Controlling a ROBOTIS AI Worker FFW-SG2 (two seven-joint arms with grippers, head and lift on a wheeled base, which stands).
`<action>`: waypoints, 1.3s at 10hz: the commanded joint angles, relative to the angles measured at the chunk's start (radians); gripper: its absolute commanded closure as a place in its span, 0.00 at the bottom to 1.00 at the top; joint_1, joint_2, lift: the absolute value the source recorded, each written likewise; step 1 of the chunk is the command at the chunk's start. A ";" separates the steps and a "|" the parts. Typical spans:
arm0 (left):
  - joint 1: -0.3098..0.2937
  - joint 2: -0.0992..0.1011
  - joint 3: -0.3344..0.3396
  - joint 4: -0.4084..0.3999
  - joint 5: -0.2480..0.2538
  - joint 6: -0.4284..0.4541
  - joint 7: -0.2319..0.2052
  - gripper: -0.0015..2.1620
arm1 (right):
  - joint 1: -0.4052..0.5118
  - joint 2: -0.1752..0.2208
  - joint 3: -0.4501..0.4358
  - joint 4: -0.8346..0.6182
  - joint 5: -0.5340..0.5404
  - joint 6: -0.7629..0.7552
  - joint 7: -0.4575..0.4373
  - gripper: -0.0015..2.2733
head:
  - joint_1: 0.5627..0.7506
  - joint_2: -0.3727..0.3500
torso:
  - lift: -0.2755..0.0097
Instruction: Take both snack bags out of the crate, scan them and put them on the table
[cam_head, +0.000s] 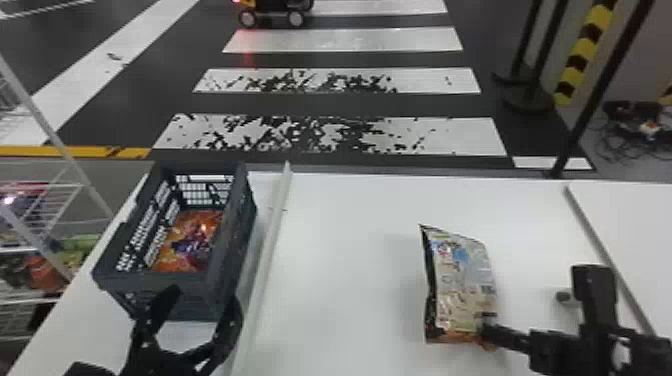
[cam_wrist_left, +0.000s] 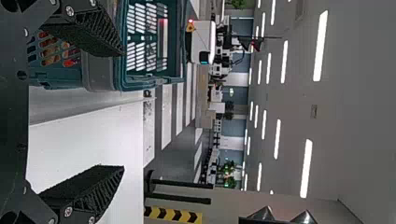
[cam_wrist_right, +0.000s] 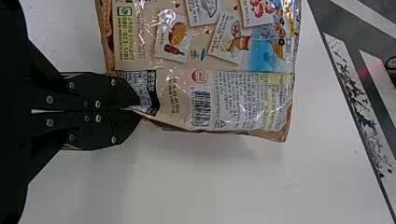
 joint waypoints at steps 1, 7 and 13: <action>0.000 -0.002 0.002 0.002 0.000 0.000 0.000 0.07 | 0.013 0.004 -0.032 -0.050 -0.035 -0.003 -0.002 0.99 | 0.70 0.63 | 0.64; -0.002 -0.003 0.002 0.006 0.000 0.000 0.000 0.07 | 0.010 0.009 -0.279 -0.151 -0.210 0.031 -0.062 0.99 | 0.70 0.52 | 0.64; -0.003 0.000 0.002 0.006 0.002 0.000 0.000 0.07 | -0.082 -0.053 -0.594 -0.056 -0.303 0.025 -0.175 0.99 | 0.70 0.22 | 0.64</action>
